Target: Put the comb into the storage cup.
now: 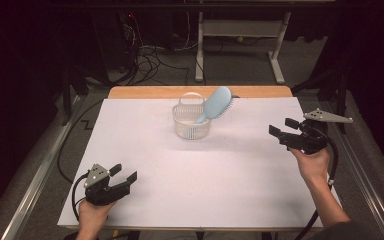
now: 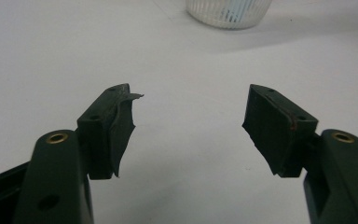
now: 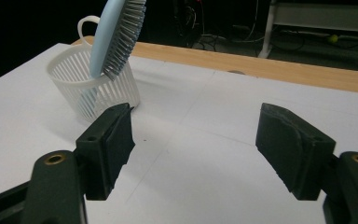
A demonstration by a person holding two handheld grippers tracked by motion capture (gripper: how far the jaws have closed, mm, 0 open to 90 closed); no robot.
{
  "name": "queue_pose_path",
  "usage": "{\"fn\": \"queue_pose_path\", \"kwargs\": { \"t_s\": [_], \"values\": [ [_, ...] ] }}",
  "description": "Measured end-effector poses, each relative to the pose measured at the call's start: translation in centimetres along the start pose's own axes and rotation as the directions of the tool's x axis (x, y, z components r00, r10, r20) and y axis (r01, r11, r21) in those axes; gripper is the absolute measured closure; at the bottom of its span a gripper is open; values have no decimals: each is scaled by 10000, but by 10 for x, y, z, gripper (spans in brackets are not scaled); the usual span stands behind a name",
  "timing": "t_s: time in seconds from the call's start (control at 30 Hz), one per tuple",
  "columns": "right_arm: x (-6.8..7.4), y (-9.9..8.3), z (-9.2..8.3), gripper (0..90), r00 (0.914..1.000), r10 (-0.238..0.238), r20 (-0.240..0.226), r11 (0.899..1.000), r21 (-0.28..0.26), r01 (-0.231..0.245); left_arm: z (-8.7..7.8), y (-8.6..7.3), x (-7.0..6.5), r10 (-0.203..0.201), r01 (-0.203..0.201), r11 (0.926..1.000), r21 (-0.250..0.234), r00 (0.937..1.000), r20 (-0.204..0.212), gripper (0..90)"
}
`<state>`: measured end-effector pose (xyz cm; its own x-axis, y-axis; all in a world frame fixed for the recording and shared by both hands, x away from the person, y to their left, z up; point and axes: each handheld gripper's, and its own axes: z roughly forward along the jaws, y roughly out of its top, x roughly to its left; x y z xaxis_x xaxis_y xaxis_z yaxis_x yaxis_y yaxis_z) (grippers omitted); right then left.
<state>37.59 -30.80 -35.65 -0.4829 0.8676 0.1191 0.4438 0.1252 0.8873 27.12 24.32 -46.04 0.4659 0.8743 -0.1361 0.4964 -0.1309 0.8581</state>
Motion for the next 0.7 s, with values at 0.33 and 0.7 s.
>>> {"fn": "queue_pose_path", "kwargs": {
  "t_s": [0.33,0.7],
  "values": [
    [-1,-4,-9,274,10000,-12,17,9999,-162,13,1,0,1,-37,37,10000,11,10000,38,333],
    [-2,-12,-17,269,10000,6,-62,9996,-299,-8,1,1,1,-55,55,10000,-15,10000,15,332]
  ]
}}
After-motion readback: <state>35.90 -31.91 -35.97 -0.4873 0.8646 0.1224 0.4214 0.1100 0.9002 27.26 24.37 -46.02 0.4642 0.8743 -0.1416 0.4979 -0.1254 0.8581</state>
